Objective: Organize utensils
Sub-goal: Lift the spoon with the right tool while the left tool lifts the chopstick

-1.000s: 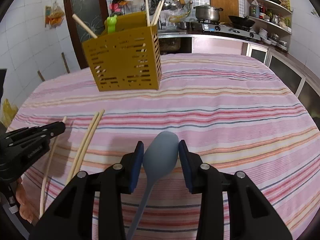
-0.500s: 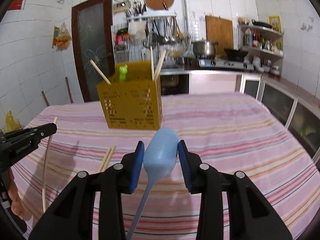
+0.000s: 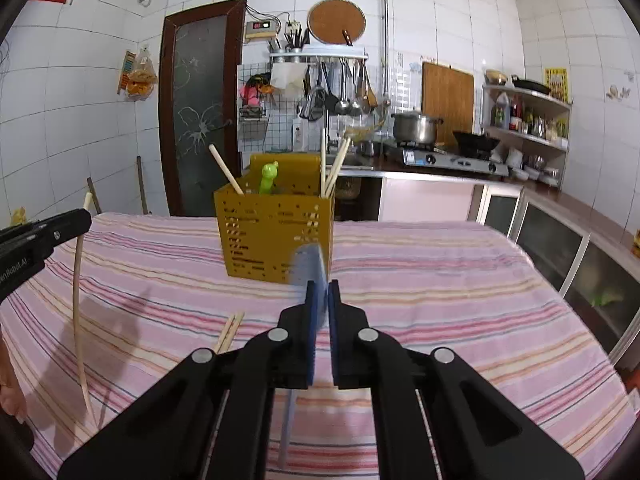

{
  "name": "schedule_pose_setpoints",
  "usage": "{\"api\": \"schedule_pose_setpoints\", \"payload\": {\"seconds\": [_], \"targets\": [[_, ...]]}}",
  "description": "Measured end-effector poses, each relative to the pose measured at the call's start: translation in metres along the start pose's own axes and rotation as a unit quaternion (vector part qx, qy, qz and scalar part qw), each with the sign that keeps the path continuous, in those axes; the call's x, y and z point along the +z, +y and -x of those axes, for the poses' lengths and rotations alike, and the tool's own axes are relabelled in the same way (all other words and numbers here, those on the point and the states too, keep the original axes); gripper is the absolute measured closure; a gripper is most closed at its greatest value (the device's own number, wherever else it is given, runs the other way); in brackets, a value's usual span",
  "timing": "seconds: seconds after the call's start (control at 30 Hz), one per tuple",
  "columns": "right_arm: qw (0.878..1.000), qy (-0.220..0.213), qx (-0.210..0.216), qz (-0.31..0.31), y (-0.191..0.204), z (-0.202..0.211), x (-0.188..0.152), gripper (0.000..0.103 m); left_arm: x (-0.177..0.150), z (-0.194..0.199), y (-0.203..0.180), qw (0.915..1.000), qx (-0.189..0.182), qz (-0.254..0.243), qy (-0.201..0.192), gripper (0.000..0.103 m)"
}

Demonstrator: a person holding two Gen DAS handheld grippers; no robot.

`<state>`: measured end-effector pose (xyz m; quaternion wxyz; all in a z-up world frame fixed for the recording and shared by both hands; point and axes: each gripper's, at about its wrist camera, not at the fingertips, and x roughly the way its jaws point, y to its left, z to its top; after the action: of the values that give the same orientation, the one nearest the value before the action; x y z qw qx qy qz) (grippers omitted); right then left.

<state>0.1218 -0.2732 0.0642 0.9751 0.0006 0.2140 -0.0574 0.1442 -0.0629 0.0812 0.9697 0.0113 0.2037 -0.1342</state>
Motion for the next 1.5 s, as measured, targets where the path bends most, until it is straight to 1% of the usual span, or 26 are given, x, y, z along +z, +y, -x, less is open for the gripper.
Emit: {"api": "schedule_pose_setpoints", "payload": {"seconds": [0.1, 0.2, 0.23, 0.37, 0.57, 0.63, 0.67, 0.7, 0.9, 0.93, 1.1, 1.2, 1.27, 1.33, 1.37, 1.4, 1.5], "targets": [[1.0, -0.002, 0.001, 0.006, 0.0, -0.001, 0.004, 0.098, 0.005, 0.003, -0.001, 1.0, -0.003, 0.001, -0.009, 0.098], [1.0, 0.015, 0.007, -0.004, -0.005, -0.009, 0.005, 0.098, 0.007, -0.001, -0.003, 1.0, -0.006, 0.0, -0.007, 0.098], [0.999, 0.031, 0.013, -0.009, -0.008, -0.016, 0.004, 0.098, 0.007, -0.004, -0.003, 1.0, -0.007, -0.001, -0.003, 0.098], [0.997, 0.069, 0.02, -0.021, -0.011, -0.035, 0.001, 0.097, 0.007, -0.02, 0.0, 0.9999, -0.003, 0.0, 0.012, 0.098], [0.993, 0.108, 0.027, -0.026, -0.004, -0.06, -0.004, 0.096, 0.011, -0.058, 0.017, 0.998, -0.01, 0.017, 0.059, 0.098], [0.992, 0.123, 0.026, -0.03, -0.001, -0.069, -0.005, 0.076, 0.011, -0.073, 0.024, 0.9967, -0.009, 0.026, 0.076, 0.098], [0.991, 0.127, 0.024, -0.031, 0.0, -0.073, -0.005, 0.052, 0.011, -0.081, 0.028, 0.996, -0.007, 0.031, 0.083, 0.098], [0.991, 0.126, 0.021, -0.029, 0.003, -0.076, -0.006, 0.048, 0.011, -0.087, 0.031, 0.9955, -0.006, 0.034, 0.089, 0.098], [0.985, 0.171, 0.022, -0.008, 0.021, -0.107, -0.014, 0.048, 0.007, -0.123, 0.039, 0.9922, 0.004, 0.036, 0.119, 0.098], [0.982, 0.186, 0.023, -0.006, 0.025, -0.116, -0.018, 0.048, 0.006, -0.127, 0.039, 0.9916, 0.004, 0.037, 0.124, 0.098], [0.973, 0.23, 0.021, -0.007, 0.032, -0.142, -0.029, 0.048, -0.007, -0.15, 0.038, 0.9876, 0.007, 0.035, 0.153, 0.098], [0.969, 0.245, 0.018, -0.008, 0.033, -0.148, -0.033, 0.05, -0.013, -0.163, 0.04, 0.9844, 0.009, 0.037, 0.172, 0.098], [0.97, 0.245, 0.014, -0.002, 0.036, -0.149, -0.032, 0.05, -0.017, -0.169, 0.04, 0.9826, 0.01, 0.039, 0.181, 0.098], [0.969, 0.247, 0.014, 0.002, 0.039, -0.15, -0.03, 0.056, -0.021, -0.174, 0.04, 0.9813, 0.011, 0.039, 0.188, 0.098], [0.969, 0.248, 0.014, 0.004, 0.041, -0.151, -0.03, 0.062, -0.023, -0.176, 0.04, 0.981, 0.012, 0.038, 0.19, 0.098], [0.969, 0.248, 0.014, 0.006, 0.042, -0.151, -0.029, 0.07, -0.024, -0.177, 0.039, 0.9807, 0.012, 0.038, 0.191, 0.098], [0.968, 0.249, 0.013, 0.003, 0.044, -0.149, -0.029, 0.07, -0.025, -0.178, 0.039, 0.9806, 0.011, 0.039, 0.192, 0.098]]}}
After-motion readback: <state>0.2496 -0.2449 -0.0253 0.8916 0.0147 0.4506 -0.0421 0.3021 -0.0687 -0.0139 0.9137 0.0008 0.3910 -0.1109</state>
